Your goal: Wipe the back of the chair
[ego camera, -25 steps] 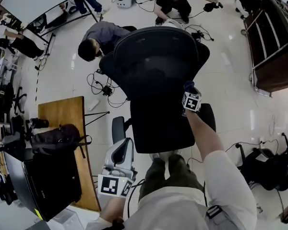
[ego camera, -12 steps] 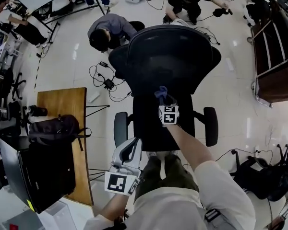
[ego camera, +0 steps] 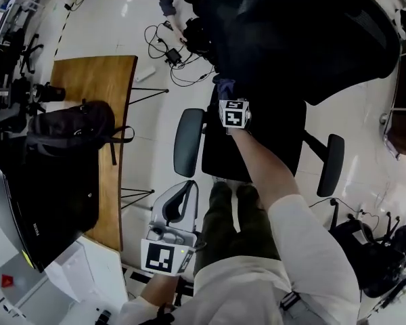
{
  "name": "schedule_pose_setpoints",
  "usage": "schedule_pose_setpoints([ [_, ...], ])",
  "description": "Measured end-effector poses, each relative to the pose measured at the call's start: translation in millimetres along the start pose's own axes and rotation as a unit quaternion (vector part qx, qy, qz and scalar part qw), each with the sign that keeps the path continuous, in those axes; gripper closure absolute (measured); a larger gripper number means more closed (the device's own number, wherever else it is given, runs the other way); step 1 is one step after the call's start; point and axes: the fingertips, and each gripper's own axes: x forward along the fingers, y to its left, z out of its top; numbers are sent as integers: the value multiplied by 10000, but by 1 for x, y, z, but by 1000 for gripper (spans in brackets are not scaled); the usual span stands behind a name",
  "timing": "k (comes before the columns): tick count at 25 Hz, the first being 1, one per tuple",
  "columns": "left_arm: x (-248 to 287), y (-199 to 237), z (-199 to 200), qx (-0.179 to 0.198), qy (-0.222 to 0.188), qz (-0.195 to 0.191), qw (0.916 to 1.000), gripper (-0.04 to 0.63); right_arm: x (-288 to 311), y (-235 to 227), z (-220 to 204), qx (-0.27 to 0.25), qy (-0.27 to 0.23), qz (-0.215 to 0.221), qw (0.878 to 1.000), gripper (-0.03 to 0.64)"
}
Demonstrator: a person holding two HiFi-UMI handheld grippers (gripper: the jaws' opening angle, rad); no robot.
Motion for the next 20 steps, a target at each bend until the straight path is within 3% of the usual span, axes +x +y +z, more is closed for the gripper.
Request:
schedule_pose_setpoints([
  [2,1,-6,-1,-13,9,-57,10000,543,-13,-39,-24,94,170,-310,9993,566],
  [4,5,-22,5,23,-2,-226,9997,543,-38,-103,-47,564,267,-877,9942,568],
  [8,22,-47,4,75,-8,-562,9984,543,-97,-248,-80,1643,409,-2120,9625,568],
  [11,32,-65,-16,100,10,-801,9967,543,-117,-312,-104,1800,509,-2456,9511,566],
  [16,62,-95,-17,215,178,-1176,9927,543,-138,-342,-99,1962,424,-2535,9463,568],
  [20,58,-106,22,282,114,-1155,9928,543,-189,-285,-34,1806,-309,-1971,9631,568],
])
